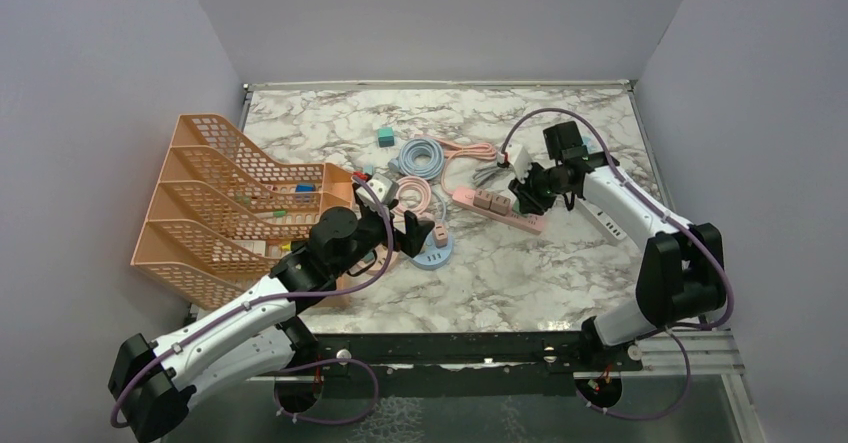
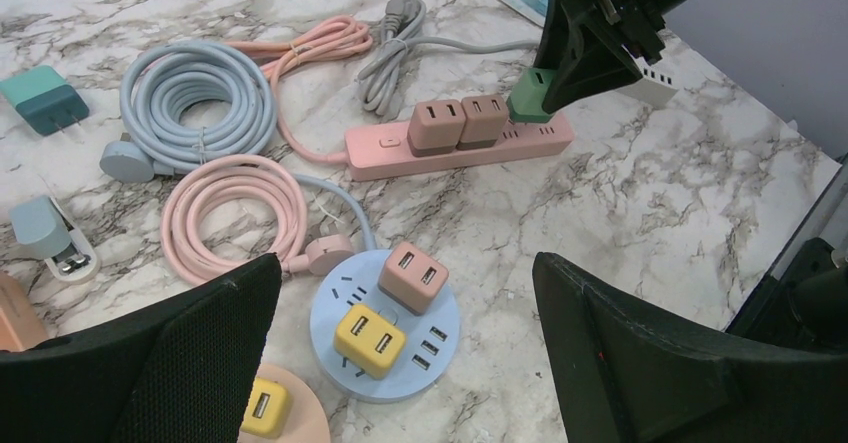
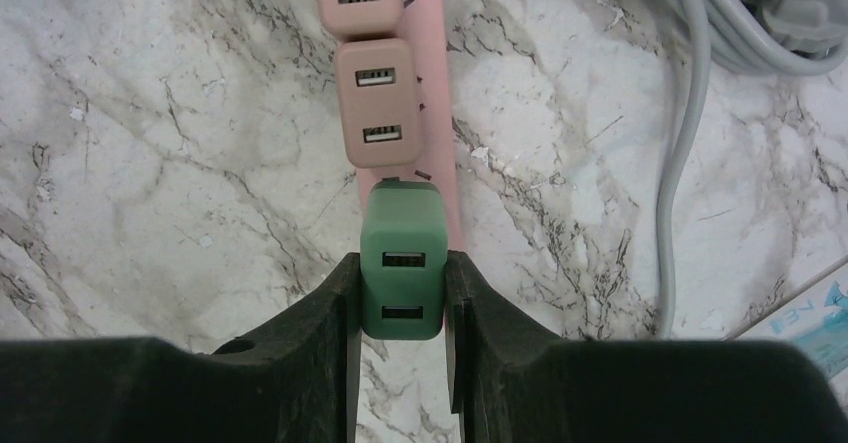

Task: Insert the plug

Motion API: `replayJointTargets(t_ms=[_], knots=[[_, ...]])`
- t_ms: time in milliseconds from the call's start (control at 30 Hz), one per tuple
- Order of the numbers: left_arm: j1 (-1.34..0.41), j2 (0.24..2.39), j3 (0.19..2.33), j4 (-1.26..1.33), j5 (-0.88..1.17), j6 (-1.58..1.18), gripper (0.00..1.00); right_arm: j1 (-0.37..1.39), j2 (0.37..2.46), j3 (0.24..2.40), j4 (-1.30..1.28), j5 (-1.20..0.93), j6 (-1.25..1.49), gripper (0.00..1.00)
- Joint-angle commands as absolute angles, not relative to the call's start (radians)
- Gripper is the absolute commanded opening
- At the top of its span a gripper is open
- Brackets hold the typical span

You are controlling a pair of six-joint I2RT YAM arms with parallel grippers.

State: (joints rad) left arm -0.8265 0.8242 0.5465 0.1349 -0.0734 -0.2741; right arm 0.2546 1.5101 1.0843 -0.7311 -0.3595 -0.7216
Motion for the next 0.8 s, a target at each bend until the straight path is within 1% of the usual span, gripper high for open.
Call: replayJointTargets(t_ms=[0,300,467,767], knots=[[-0.823,0.804,0.538,0.184,-0.105,-0.262,0.99,0.244,1.532,1.103,-0.660,-0.430,-0.744,0.01],[-0.823,0.811,0.540,0.196,-0.109,-0.264,0.99,0.238,1.569,1.085,-0.640,-0.482,-0.743,0.01],[-0.824,0.817,0.541,0.199,-0.109,-0.262,0.99,0.238,1.588,1.079,-0.660,-0.470,-0.754,0.01],[-0.824,0.821,0.545,0.198,-0.110,-0.244,0.99,0.236,1.616,1.095,-0.756,-0.535,-0.792,0.01]])
